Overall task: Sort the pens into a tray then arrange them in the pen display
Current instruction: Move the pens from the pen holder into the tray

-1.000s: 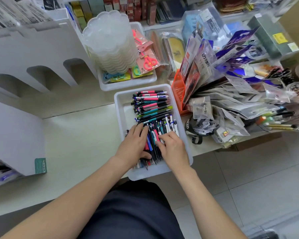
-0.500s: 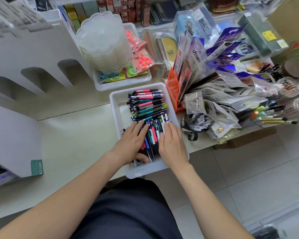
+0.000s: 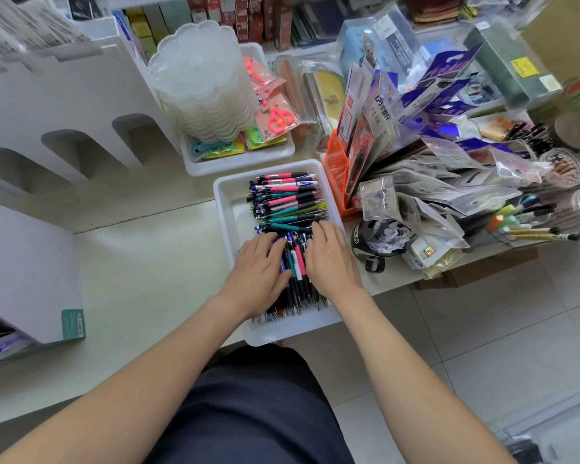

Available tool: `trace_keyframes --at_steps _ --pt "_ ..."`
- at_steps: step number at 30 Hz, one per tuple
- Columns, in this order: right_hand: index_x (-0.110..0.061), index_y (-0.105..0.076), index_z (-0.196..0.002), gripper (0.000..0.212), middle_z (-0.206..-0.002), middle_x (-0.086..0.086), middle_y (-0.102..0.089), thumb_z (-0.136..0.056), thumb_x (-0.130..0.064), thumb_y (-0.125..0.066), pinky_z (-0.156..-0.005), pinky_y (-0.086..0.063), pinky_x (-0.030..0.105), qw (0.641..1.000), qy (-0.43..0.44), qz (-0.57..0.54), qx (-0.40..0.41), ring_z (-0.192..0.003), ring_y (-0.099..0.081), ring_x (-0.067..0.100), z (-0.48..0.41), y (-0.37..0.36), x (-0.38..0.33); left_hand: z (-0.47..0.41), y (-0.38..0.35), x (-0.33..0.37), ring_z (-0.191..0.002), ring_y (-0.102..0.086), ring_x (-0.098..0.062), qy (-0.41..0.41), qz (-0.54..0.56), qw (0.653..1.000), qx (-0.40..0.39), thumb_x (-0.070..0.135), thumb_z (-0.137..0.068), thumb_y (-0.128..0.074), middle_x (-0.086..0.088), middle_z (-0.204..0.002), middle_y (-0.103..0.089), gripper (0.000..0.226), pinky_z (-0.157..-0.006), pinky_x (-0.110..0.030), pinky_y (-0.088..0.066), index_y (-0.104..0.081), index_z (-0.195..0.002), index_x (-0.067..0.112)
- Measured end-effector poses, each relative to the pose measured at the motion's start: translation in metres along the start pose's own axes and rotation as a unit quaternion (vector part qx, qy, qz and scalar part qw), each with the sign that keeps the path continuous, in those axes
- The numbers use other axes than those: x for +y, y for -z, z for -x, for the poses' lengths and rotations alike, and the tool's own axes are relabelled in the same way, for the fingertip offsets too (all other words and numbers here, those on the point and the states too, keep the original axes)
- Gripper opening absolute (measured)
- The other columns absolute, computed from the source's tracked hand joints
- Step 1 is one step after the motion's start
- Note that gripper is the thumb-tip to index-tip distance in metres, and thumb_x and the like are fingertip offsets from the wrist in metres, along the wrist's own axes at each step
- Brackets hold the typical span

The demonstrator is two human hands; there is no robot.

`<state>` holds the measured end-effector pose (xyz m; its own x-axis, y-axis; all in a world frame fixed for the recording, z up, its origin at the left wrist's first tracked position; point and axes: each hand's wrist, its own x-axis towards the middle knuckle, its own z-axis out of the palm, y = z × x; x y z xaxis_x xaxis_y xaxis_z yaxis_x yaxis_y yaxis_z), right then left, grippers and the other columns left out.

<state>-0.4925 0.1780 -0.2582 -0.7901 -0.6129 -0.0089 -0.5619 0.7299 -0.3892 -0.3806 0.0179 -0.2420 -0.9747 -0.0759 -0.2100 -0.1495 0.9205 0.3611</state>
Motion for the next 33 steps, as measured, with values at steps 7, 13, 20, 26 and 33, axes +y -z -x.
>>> trace_keyframes --at_steps 7,13,20,26,33 --pt "0.005 -0.057 -0.141 0.042 -0.144 0.022 -0.058 -0.102 -0.007 -0.047 -0.119 -0.042 0.049 1.000 -0.010 -0.007 0.015 -0.140 -0.050 0.038 0.012 0.004 -0.001 -0.002 0.011 -0.002 -0.158 -0.024 -0.027 0.027 0.018 0.998 -0.053 0.048 -0.111 -0.037 -0.008 -0.171 -0.029 0.068 -0.130 -0.053 -0.015 -0.023 -0.167 0.011" --pt "0.001 -0.050 -0.149 0.048 -0.156 0.021 -0.046 -0.101 0.002 -0.046 -0.120 -0.042 0.051 0.988 -0.129 -0.041 0.076 -0.145 -0.042 0.038 0.043 0.011 -0.004 0.016 0.009 -0.016 -0.134 -0.047 -0.033 0.052 0.049 0.997 0.042 0.033 -0.110 -0.044 -0.014 -0.143 -0.052 0.049 -0.116 -0.045 -0.039 -0.047 -0.150 0.005" --pt "-0.005 -0.044 -0.154 0.050 -0.155 0.016 -0.047 -0.104 -0.010 -0.045 -0.117 -0.038 0.050 0.976 -0.183 -0.105 0.051 -0.140 -0.043 0.034 0.031 0.015 -0.021 0.027 0.009 -0.024 -0.100 -0.048 -0.029 0.064 0.001 0.998 0.019 0.045 -0.105 -0.025 -0.009 -0.112 -0.051 0.056 -0.095 -0.045 -0.047 -0.045 -0.141 0.007" --pt "-0.008 -0.060 -0.141 0.045 -0.139 0.012 -0.060 -0.097 -0.004 -0.049 -0.109 -0.046 0.043 0.989 -0.113 -0.099 0.006 -0.127 -0.055 0.031 0.030 0.015 -0.035 0.047 0.019 -0.054 -0.100 -0.051 -0.031 0.093 -0.008 0.995 0.020 0.050 -0.101 -0.017 -0.011 -0.108 -0.055 0.068 -0.095 -0.045 -0.047 -0.051 -0.138 0.005" --pt "-0.014 -0.064 -0.140 0.053 -0.134 0.006 -0.063 -0.090 0.003 -0.056 -0.107 -0.050 0.037 0.992 -0.036 -0.090 -0.078 -0.121 -0.061 0.026 0.022 0.001 -0.098 0.101 0.028 -0.115 -0.095 -0.048 -0.027 0.138 -0.052 0.989 0.016 0.052 -0.106 -0.025 -0.008 -0.104 -0.052 0.058 -0.092 -0.043 -0.047 -0.052 -0.136 0.009"
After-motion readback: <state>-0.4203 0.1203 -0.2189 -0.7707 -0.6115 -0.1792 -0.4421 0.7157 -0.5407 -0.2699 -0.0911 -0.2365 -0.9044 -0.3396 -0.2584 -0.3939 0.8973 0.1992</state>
